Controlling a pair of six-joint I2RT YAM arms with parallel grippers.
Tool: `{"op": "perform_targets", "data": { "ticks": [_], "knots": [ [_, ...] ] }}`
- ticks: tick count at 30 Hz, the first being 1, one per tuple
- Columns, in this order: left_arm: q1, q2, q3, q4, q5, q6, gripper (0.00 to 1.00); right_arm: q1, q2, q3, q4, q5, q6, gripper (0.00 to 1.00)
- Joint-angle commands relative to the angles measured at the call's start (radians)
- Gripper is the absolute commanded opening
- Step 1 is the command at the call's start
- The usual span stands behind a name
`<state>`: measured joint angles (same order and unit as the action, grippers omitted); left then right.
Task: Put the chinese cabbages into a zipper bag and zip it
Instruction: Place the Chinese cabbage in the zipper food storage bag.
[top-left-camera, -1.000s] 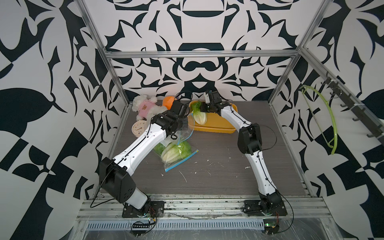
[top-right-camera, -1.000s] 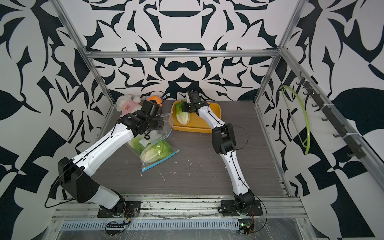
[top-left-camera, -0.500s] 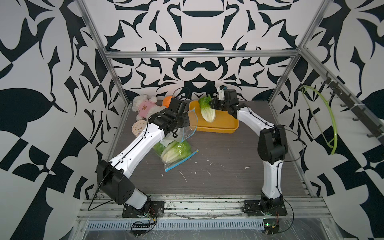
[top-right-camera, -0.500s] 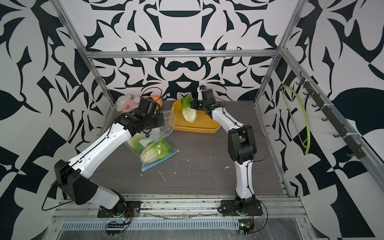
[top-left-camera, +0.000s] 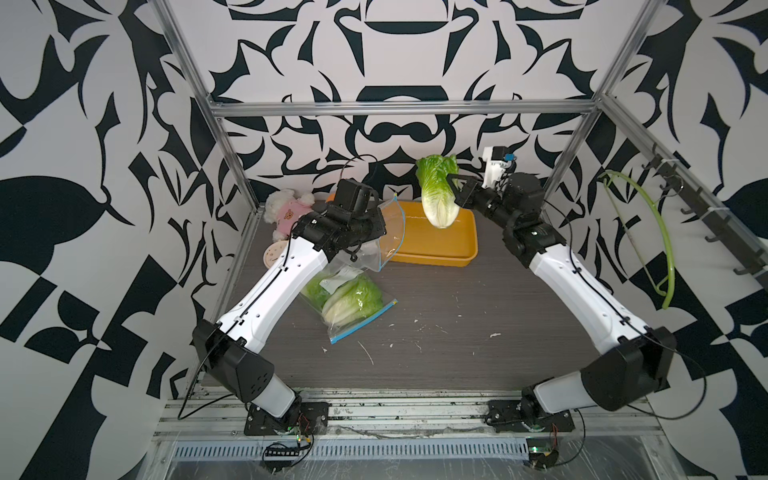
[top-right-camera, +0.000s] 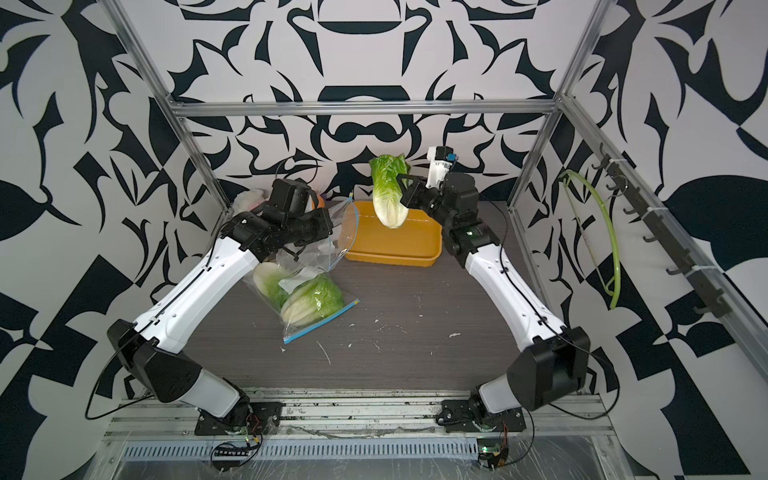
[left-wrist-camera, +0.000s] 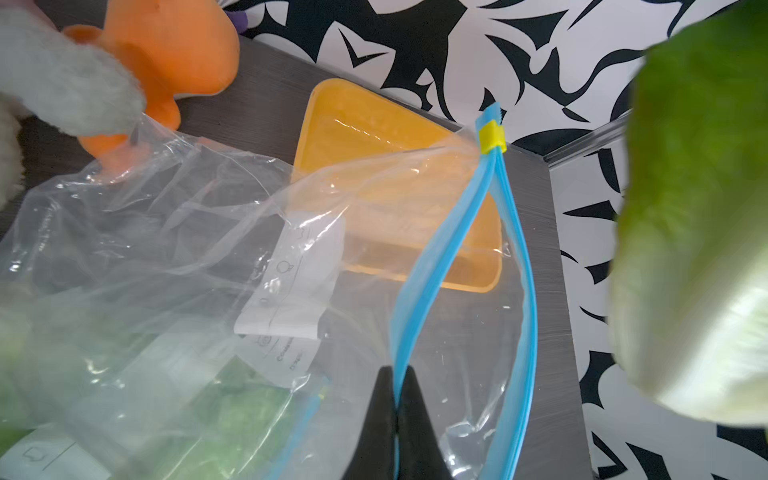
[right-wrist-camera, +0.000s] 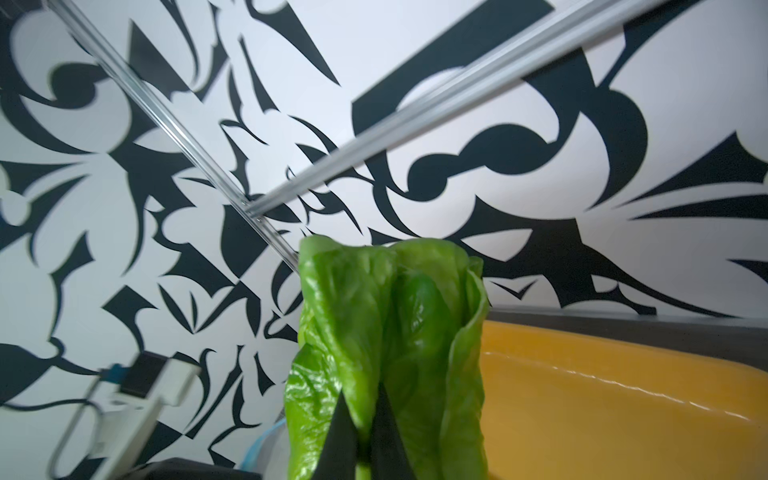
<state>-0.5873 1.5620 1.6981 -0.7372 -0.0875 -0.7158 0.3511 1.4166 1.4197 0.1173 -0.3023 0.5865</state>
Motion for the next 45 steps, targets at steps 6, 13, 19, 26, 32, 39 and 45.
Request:
{"op": "perform_targets", "data": {
  "ticks": [6,13,19,26,32,39,45],
  "knots": [
    [0.006,0.003,0.021,0.035,0.072,-0.042,0.0,0.165,0.018,0.037,0.209,0.084,0.019,0.0],
    [0.009,0.001,0.055,0.025,0.087,-0.057,0.0,0.237,0.131,0.084,0.356,0.137,0.015,0.0],
    [0.048,-0.021,0.033,0.096,0.191,-0.123,0.0,0.244,0.129,-0.053,0.537,0.23,-0.014,0.0],
    [0.095,-0.048,0.071,0.144,0.275,-0.193,0.0,0.26,0.1,-0.204,0.713,0.336,-0.064,0.0],
    [0.112,-0.075,0.01,0.312,0.366,-0.379,0.0,0.347,0.09,-0.251,0.81,0.468,-0.17,0.0],
    [0.112,-0.108,-0.028,0.384,0.283,-0.478,0.0,0.368,0.11,-0.28,0.908,0.549,-0.054,0.0],
    [0.112,-0.126,-0.102,0.481,0.247,-0.548,0.0,0.408,0.085,-0.326,0.92,0.644,0.03,0.0]
  ]
}}
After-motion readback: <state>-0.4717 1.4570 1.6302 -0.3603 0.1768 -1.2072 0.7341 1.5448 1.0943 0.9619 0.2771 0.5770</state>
